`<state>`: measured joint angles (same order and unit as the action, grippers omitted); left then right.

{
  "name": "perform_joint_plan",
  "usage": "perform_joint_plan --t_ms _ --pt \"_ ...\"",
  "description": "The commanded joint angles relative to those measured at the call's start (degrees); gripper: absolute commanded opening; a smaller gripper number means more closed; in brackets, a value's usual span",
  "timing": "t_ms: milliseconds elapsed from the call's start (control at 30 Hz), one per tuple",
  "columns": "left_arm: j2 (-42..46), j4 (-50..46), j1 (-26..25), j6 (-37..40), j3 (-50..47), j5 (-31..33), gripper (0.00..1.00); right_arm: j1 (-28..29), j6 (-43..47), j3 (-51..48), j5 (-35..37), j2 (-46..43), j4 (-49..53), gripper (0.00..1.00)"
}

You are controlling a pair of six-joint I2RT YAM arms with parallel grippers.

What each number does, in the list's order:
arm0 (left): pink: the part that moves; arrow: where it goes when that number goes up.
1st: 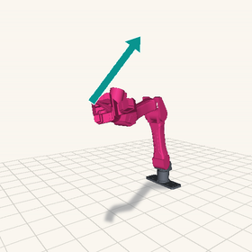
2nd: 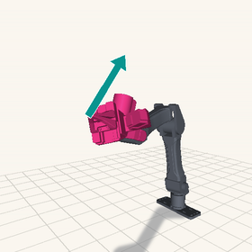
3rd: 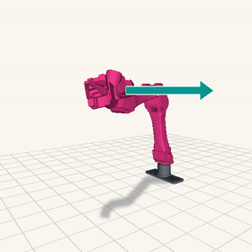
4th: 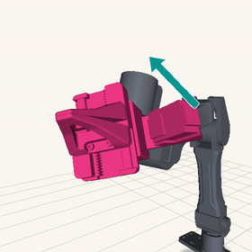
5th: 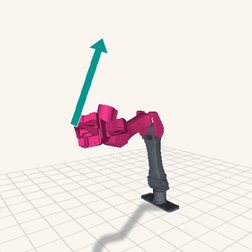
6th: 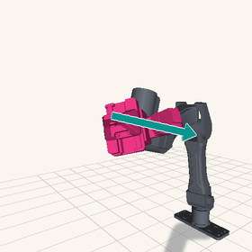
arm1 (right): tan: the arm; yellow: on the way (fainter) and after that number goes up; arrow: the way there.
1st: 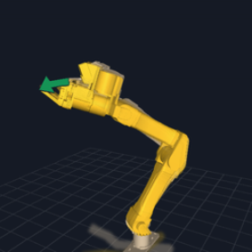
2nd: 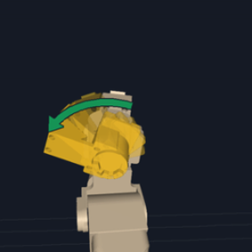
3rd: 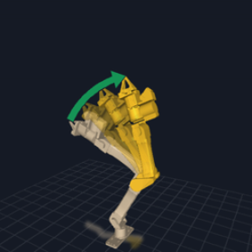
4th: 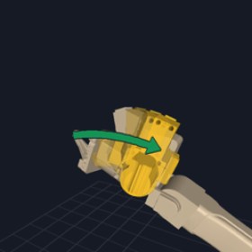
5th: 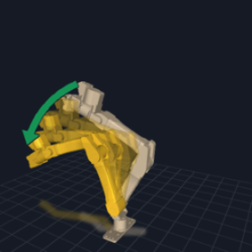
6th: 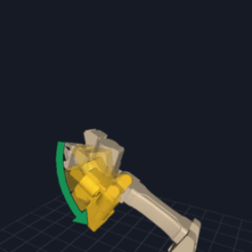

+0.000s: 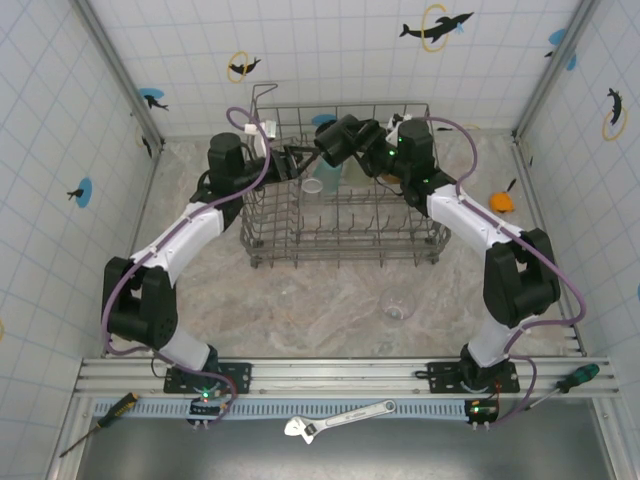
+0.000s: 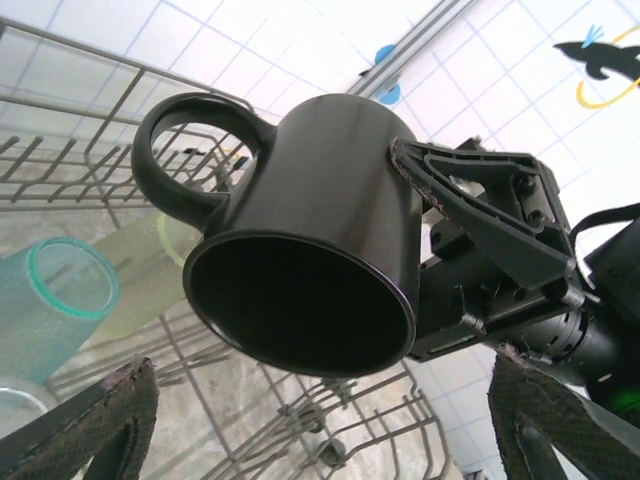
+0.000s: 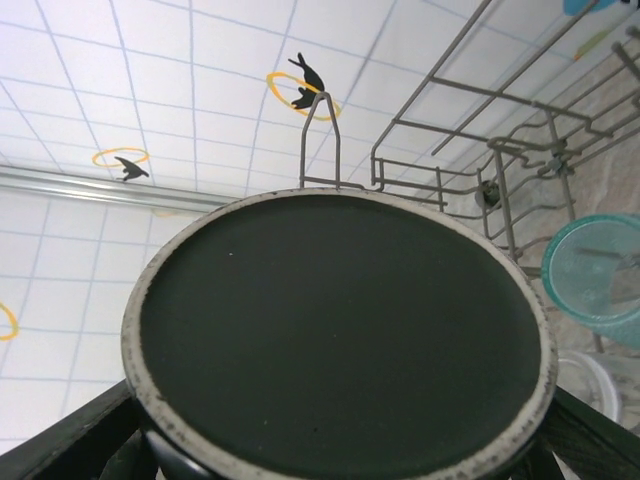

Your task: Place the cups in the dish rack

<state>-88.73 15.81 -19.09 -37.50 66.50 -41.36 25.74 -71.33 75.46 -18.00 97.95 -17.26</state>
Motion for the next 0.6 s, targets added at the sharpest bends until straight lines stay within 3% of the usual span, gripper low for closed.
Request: perform_joint_plan --t_ms 0,567 --pt "3.47 -4.91 -0.18 4.62 0.49 2.75 0.94 -0.47 6.95 -0.31 2.23 -4.39 -3.63 0.0" --pt "14.11 -13.34 -0.1 10.69 -5.77 19.02 0.97 0.46 32.06 -1.61 11.82 -7.74 7.53 0.0"
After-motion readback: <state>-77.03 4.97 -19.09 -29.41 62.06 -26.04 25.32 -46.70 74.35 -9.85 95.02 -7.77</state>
